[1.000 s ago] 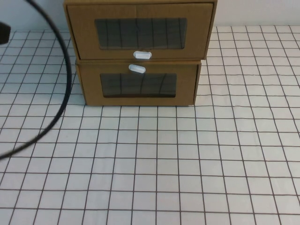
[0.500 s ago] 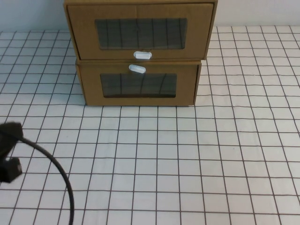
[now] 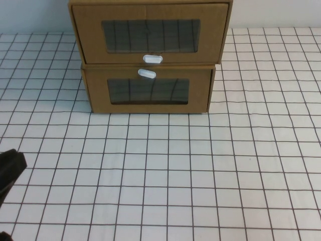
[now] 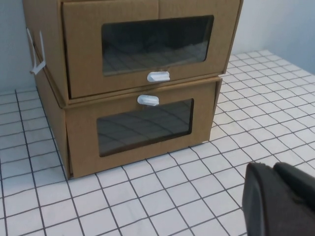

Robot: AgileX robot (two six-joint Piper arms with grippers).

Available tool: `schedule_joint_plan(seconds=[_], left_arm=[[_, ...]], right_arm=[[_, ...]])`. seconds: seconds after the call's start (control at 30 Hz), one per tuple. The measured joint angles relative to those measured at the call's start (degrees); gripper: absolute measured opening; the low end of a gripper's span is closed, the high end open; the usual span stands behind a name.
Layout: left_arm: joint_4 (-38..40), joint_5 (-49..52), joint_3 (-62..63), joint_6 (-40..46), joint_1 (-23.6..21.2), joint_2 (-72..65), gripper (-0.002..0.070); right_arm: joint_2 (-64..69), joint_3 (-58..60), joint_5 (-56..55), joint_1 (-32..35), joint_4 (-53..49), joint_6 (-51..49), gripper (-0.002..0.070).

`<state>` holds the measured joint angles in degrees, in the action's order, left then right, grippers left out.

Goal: Close the shoe box

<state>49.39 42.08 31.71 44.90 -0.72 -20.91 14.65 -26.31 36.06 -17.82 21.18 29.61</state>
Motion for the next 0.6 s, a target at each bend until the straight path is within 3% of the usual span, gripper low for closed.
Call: schedule_joint_plan(seconds=[0.6], left_arm=[[0.46, -1.51, 0.0, 0.12, 0.56, 0.0, -0.0005]], right_arm=[[0.0, 0.06, 0.77, 0.0, 0.0, 0.0, -0.0013]])
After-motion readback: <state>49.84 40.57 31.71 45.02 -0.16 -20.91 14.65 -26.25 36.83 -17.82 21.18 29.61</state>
